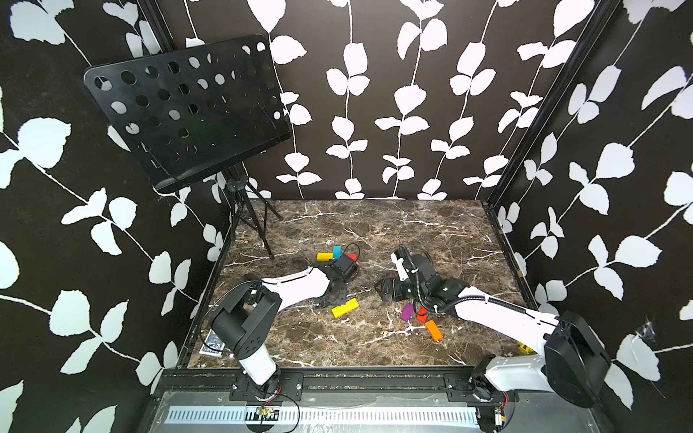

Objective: Assemble the letter t with building blocks
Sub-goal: Assemble the building block at the center of the board.

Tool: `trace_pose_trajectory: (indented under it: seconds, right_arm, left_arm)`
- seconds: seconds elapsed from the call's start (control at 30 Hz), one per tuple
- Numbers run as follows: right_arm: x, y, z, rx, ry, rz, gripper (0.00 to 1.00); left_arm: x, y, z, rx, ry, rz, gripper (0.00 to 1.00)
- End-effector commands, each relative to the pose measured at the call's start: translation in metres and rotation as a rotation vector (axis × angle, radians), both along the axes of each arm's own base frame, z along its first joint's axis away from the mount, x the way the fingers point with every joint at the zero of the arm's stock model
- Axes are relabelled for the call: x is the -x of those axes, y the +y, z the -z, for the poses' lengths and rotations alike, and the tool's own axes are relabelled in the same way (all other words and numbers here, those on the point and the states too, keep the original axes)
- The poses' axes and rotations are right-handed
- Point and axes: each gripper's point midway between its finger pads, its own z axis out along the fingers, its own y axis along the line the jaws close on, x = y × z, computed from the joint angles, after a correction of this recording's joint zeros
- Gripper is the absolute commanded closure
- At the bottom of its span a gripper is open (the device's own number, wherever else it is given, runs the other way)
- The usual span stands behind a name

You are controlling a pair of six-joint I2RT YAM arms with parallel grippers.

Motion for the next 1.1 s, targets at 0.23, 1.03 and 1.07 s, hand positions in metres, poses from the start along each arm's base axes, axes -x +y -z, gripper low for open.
trace_pose_trajectory:
  seconds: [0.23,1.03,1.07]
  right_arm:
    - [-0.004,0.002,-0.004,-0.02,-0.005,-0.017,0.01]
    - [-0.004,0.0,0.0,-0.031,0.006,-0.011,0.01]
    - [-0.004,0.001,0.0,-0.033,0.007,-0.013,0.01]
  left_arm:
    - [-0.011,-0.009,-0.007,0.011,-0.015,-0.002,0.86]
    - [-0.017,-0.004,-0.003,-0.016,0.008,0.015,0.86]
    - [-0.023,0.003,-0.003,-0.019,0.009,-0.011,0.86]
